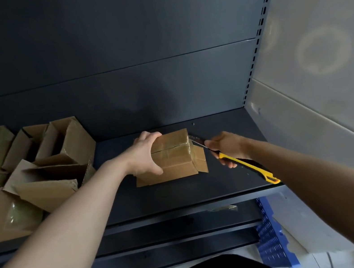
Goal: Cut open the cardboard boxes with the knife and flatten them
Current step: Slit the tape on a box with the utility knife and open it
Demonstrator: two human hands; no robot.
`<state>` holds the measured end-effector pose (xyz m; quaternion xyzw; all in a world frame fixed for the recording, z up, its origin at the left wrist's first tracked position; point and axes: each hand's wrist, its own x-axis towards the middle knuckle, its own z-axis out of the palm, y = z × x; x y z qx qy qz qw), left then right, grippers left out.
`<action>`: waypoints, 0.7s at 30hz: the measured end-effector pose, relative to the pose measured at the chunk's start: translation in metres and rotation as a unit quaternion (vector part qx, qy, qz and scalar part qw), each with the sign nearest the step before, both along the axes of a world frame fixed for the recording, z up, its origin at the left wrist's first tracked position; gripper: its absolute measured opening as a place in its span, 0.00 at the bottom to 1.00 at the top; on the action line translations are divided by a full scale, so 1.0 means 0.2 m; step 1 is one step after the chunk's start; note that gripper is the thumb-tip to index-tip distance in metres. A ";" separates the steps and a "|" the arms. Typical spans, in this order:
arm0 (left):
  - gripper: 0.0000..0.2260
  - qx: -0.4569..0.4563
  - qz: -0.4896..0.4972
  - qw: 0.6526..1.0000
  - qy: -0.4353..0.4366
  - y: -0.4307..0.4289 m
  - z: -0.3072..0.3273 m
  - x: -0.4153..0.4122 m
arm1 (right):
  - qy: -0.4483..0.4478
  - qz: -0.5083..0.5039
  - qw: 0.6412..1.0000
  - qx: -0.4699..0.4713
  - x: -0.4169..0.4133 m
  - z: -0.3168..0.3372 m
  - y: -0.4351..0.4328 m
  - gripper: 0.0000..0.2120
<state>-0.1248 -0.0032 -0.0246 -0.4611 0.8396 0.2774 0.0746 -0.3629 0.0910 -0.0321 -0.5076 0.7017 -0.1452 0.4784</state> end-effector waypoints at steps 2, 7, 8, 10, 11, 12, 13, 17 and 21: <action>0.47 0.007 -0.003 1.000 -0.006 0.00 -0.01 -0.01 | 0.021 0.014 0.999 0.020 -0.01 0.02 0.00 0.21; 0.47 0.028 -0.028 0.999 -0.019 0.00 -0.03 -0.05 | 0.073 0.058 0.993 0.071 -0.08 0.07 0.02 0.21; 0.47 0.032 -0.032 0.999 -0.020 -0.01 -0.03 -0.05 | 0.077 0.061 0.992 0.073 -0.09 0.06 0.02 0.21; 0.47 0.036 -0.034 0.999 -0.022 -0.02 -0.03 -0.06 | 0.078 0.059 0.993 0.070 -0.09 0.05 0.03 0.21; 0.48 0.037 -0.032 0.999 -0.023 -0.03 -0.03 -0.06 | 0.070 0.054 0.994 0.068 -0.09 0.04 0.04 0.21; 0.48 0.039 -0.032 0.998 -0.024 -0.03 -0.03 -0.06 | 0.057 0.044 0.995 0.067 -0.08 0.03 0.05 0.21; 0.48 0.041 -0.031 0.998 -0.025 -0.04 -0.03 -0.06 | 0.043 0.032 0.996 0.066 -0.07 0.01 0.07 0.21; 0.48 0.042 -0.015 0.999 -0.025 -0.05 -0.03 -0.07 | 0.023 0.013 0.997 0.077 -0.08 -0.06 0.13 0.21; 0.47 0.036 -0.019 0.998 -0.050 -0.06 0.00 -0.09 | 0.031 -0.080 0.995 0.041 -0.16 -0.03 0.12 0.20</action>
